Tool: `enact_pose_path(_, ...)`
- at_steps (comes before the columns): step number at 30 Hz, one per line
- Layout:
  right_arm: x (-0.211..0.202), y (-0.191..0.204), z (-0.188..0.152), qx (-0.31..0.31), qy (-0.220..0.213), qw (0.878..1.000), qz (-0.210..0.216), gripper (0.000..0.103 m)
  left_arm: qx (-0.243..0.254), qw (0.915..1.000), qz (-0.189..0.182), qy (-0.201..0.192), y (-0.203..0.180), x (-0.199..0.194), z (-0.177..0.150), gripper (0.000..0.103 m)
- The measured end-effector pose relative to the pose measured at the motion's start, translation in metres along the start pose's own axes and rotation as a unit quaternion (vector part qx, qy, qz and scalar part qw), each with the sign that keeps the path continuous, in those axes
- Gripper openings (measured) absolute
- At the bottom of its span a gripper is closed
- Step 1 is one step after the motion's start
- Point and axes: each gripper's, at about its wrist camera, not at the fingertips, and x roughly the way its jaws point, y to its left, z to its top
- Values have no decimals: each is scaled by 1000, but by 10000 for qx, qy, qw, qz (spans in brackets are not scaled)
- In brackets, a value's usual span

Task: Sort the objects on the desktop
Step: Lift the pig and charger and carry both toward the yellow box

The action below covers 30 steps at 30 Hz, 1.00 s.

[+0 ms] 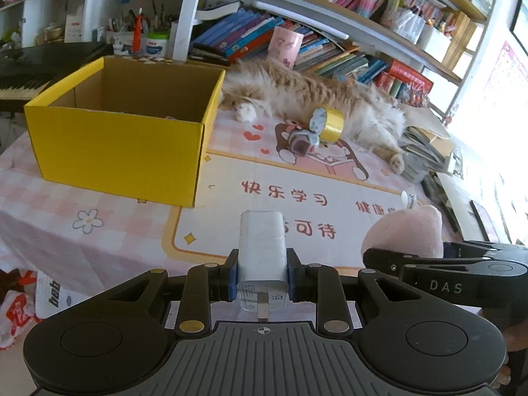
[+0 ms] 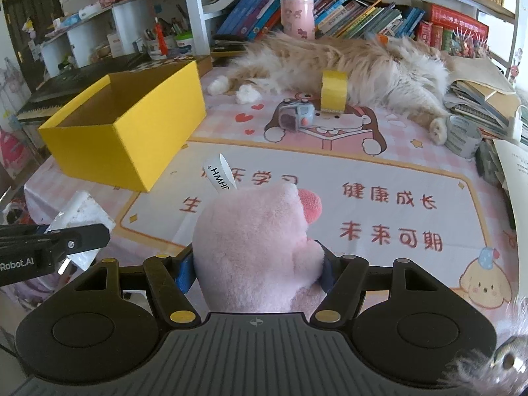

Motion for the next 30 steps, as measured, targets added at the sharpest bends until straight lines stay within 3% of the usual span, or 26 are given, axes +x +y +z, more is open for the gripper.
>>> enact_pose_path(17, -15, 71, -40, 153, -2, 9999, 7, 65, 180, 9998, -29, 84, 52, -47, -29, 25)
enact_pose_path(30, -19, 120, -44, -246, -35, 9990, 367, 65, -102, 9993, 274, -239, 86, -86, -46, 25)
